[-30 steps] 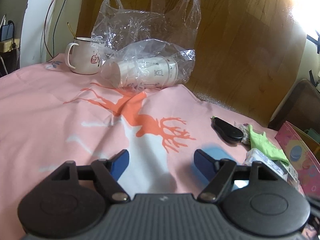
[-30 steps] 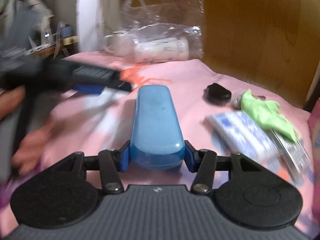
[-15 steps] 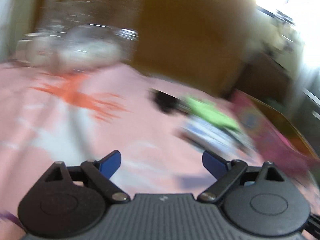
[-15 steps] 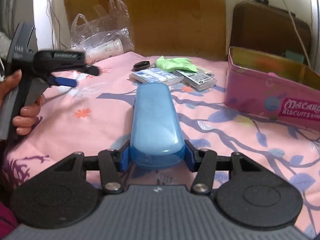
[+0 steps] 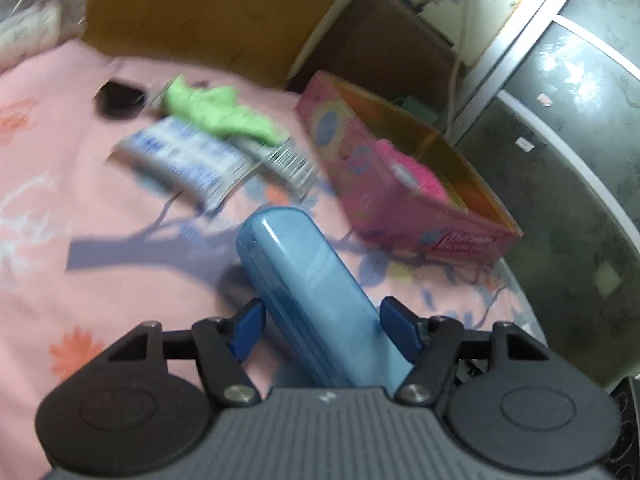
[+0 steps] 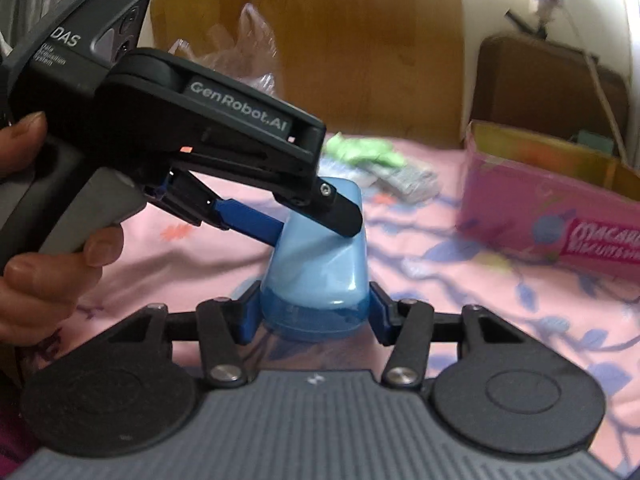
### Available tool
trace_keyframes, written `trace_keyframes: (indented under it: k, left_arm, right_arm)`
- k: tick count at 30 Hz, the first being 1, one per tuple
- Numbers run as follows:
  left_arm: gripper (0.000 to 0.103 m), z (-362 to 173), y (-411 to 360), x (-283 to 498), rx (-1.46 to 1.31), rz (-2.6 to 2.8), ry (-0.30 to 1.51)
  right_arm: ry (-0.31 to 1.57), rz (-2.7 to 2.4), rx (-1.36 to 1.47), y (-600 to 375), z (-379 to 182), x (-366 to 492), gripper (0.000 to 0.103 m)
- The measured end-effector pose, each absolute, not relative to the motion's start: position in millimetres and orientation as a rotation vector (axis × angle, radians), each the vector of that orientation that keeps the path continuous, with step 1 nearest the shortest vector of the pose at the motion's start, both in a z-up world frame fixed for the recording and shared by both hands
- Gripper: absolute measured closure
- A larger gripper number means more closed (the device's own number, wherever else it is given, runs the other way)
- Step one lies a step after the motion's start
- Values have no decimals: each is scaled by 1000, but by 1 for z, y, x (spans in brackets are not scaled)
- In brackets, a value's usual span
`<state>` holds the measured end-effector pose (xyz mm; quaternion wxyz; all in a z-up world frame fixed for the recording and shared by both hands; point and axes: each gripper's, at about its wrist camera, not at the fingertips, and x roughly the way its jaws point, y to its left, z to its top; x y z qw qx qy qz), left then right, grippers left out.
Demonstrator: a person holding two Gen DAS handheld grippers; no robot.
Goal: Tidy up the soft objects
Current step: 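Carry the blue glasses case into the tin box and release it, then move the right tool to the white packet and grasp it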
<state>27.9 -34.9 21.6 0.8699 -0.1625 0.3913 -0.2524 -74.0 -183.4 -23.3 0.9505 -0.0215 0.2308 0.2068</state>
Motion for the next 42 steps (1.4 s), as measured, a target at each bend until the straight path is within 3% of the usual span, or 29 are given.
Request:
trace_keyframes:
  k: [10,21,23,34,40,42]
  left_arm:
    - [43,101,-110,84,-218,-661,612]
    - [39,68,-174,189,-210,-618,699]
    - [39,63,-175,194,-196,-590,700]
    - [35,82,-81,138,-251,-506,557]
    - [35,48,28,100,-267,-209,586]
    - [35,28,54,92,-274,-126,625]
  right_arm:
    - [225,237,-4,-239,20,-38,47]
    - [289,97,54,-273,2,67,46]
    - [288,57,35,-271,-4,74,36]
    - [189,64,52,-276,1,45,32]
    - [90,214,87,-263,14,24,32]
    - [137,350,86,-241,19,21,32]
